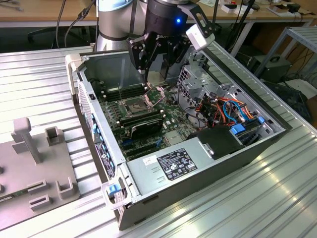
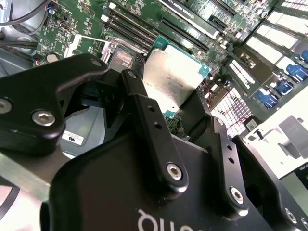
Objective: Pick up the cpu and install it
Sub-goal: 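Pick up the cpu and move it towards the insertion slot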
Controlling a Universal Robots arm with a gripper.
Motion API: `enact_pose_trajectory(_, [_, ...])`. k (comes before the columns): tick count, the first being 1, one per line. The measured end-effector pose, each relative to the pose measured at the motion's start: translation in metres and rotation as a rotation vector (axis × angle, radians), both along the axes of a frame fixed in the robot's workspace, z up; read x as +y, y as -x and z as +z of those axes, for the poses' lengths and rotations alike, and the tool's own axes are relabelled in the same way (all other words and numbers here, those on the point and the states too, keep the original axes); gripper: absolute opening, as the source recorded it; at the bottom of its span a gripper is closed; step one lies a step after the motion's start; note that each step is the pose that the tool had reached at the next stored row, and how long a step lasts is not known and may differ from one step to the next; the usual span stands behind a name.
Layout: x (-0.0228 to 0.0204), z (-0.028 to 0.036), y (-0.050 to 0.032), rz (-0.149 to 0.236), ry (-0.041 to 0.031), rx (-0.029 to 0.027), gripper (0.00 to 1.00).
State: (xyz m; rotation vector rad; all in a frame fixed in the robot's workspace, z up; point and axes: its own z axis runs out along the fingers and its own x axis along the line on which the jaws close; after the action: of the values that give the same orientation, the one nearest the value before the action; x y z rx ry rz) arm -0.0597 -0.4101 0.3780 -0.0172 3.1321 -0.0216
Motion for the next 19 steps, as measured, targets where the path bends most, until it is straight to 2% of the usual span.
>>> enact_pose_trajectory(5, [0.0069, -0.0011, 0.0000, 0.000, -0.0001, -0.0001, 0.55])
enact_pose_trajectory(8, [0.0139, -0.0029, -0.0001, 0.000, -0.0001, 0.0000, 0.55])
enact_pose_trajectory(10, [0.0203, -0.0053, -0.0001, 0.000, 0.0000, -0.0001, 0.55])
enact_pose_trajectory(14, [0.0345, -0.0157, -0.0004, 0.000, -0.0001, 0.0000, 0.55])
enact_pose_trajectory(19, [0.0452, -0.0269, -0.0014, 0.000, 0.0000, 0.0000, 0.55])
